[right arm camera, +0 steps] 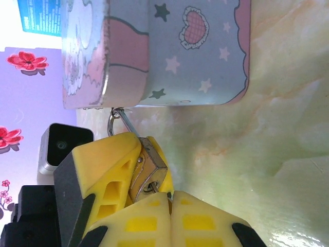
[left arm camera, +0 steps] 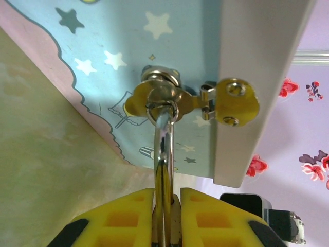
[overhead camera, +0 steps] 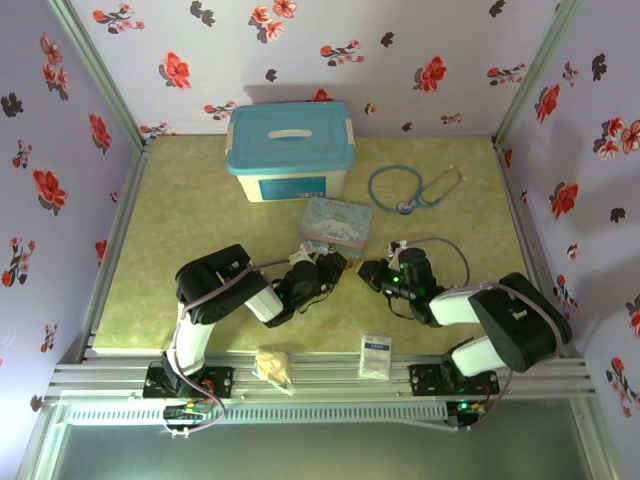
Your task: Unlock the padlock with the key
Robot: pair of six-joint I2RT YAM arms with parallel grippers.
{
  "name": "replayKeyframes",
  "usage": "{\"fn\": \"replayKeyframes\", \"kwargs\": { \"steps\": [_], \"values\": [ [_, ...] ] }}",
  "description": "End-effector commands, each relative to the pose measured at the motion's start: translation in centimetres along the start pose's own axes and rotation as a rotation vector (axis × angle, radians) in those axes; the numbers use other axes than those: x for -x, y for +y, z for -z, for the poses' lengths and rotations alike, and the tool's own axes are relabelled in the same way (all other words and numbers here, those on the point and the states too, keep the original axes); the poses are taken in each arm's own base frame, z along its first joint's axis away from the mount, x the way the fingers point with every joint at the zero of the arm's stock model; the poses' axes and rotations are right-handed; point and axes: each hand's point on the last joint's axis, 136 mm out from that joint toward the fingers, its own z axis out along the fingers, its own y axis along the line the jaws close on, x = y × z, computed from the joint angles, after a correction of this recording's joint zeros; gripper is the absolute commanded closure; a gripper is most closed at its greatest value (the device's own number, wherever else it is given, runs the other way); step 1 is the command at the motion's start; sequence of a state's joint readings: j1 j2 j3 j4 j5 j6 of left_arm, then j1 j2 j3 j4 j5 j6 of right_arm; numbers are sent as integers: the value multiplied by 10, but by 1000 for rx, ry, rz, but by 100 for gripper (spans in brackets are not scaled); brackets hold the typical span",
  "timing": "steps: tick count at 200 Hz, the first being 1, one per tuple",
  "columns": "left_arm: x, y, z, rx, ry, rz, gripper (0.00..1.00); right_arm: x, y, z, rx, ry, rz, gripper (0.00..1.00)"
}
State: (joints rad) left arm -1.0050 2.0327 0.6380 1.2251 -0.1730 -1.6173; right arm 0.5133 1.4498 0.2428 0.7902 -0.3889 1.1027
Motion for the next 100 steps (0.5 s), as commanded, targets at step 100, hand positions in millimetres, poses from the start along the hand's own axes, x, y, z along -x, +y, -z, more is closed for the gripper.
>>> {"fn": "replayKeyframes", "kwargs": {
  "steps": [100],
  "values": [
    [-43, -26, 0, -93, 146, 7, 100, 40, 44, -5, 206, -92, -144, 100]
  ]
}}
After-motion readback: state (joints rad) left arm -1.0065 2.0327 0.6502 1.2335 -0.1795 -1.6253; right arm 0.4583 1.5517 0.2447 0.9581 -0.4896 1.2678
